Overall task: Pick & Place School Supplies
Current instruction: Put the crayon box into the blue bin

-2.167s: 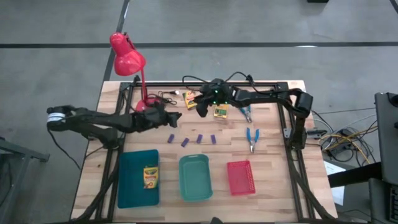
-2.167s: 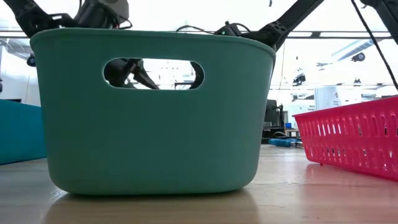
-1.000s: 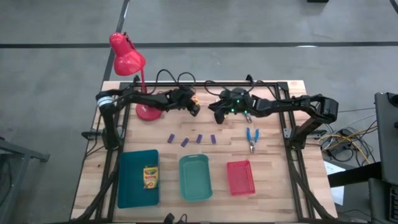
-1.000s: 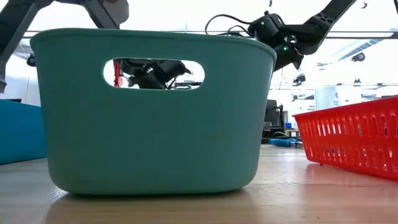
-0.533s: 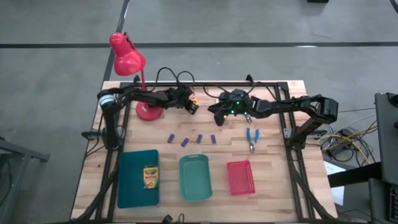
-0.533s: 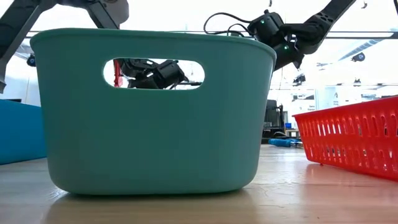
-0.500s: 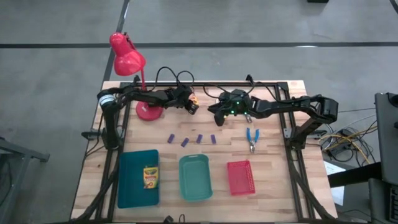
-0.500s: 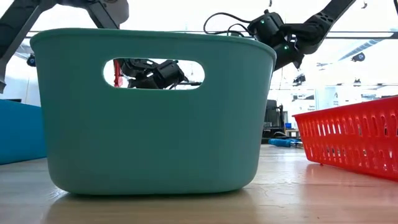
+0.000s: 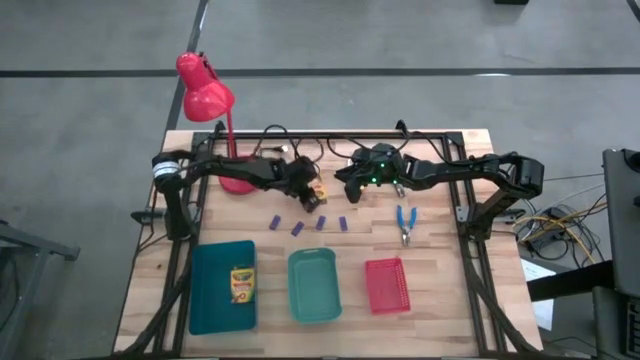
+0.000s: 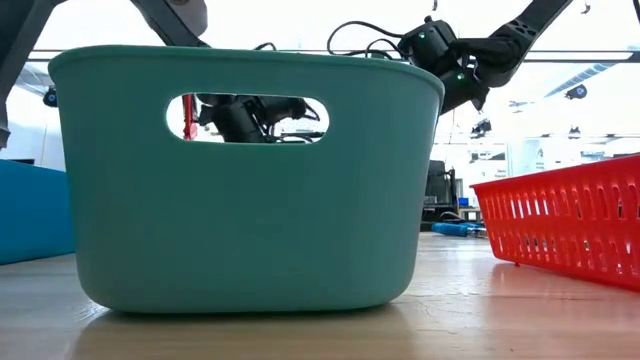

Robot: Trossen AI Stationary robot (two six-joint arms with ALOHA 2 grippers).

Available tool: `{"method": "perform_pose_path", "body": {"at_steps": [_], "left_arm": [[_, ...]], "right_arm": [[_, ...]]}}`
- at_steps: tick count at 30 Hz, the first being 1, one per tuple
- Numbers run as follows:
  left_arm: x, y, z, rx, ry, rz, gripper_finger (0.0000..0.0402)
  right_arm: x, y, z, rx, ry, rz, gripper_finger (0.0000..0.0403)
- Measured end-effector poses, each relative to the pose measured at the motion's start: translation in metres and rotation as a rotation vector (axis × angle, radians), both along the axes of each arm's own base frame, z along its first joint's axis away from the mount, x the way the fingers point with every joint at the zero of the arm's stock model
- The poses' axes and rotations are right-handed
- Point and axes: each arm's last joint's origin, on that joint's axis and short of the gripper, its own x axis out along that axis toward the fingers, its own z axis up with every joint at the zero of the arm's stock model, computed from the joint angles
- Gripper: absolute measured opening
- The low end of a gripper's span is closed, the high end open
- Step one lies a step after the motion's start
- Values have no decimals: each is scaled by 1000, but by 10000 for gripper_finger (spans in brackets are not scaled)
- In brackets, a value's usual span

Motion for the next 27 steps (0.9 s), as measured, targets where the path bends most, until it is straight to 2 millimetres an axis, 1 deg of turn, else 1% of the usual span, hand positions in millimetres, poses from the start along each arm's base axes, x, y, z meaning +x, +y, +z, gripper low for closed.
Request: {"method": "perform_pose_path", "body": {"at_steps": [4,8,11,13,18,20,23,27], "left_arm": [[6,-22,-1,3,1,-50,135],[10,-34,0,45,-8,-53,135],[12,-35,5,106,-29,-17,135],[13,-34,13,153,-47,30,135],[12,-24,36,200,-101,81,135],[10,-25,50,204,-118,84,135],[9,-26,86,214,-236,92,135],[-1,-29,127,187,-370,66,135]], "right_arm": [[0,0,-1,1,4,0,68],[0,0,-1,3,4,2,68],[0,0,-1,3,4,4,68],[-1,1,-1,5,5,7,68],[-1,3,-3,9,9,20,68],[0,5,-3,9,10,41,68],[0,6,-4,1,19,59,68],[-1,7,-7,-9,48,70,68]]}}
